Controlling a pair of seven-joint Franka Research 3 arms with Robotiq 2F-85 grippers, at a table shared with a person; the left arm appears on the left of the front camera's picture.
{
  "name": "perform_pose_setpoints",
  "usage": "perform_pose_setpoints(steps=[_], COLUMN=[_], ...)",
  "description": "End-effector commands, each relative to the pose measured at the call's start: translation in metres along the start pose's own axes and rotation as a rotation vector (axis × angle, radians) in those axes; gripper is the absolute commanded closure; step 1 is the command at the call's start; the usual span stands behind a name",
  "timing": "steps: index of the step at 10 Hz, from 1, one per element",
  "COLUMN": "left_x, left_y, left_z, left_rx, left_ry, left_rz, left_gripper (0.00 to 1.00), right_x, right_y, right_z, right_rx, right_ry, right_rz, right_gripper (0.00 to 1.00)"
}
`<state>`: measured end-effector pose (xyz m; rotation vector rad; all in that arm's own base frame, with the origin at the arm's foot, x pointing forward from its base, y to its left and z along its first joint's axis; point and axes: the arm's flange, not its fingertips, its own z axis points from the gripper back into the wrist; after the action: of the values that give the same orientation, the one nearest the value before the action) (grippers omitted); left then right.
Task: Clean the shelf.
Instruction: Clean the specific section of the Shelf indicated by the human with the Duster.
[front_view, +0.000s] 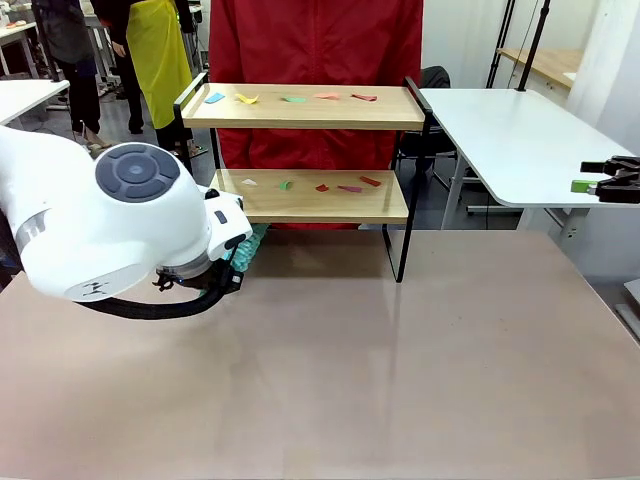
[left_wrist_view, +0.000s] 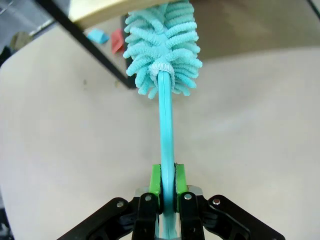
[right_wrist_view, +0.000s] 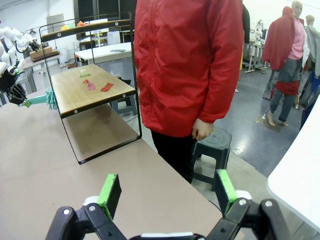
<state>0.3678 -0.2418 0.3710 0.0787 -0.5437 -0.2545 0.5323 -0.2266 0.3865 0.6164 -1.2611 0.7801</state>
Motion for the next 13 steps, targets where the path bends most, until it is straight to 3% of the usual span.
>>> perform_pose_setpoints(steps=[1, 8, 13], left_x=[-0.031, -0.031, -0.03], left_y=[0.045, 0.113, 0.141], left_z=[0.01, 0.031, 0.027], left_rx=[-0.143, -0.386, -0.639], left_ry=[-0.012, -0.027, -0.036], left_rz=[-0.092, -0.388, -0.601], left_gripper=[0.87, 0.87, 0.87], right_x=[0.009, 0.009, 0.009], right_y=[0.003, 0.003, 0.003], right_z=[-0.003, -0.003, -0.003], right_rx=[-0.013, -0.013, -0.013], right_ry=[0.009, 0.009, 0.009], right_rz=[-0.011, -0.011, -0.011], right_gripper=[0.0, 0.0, 0.0])
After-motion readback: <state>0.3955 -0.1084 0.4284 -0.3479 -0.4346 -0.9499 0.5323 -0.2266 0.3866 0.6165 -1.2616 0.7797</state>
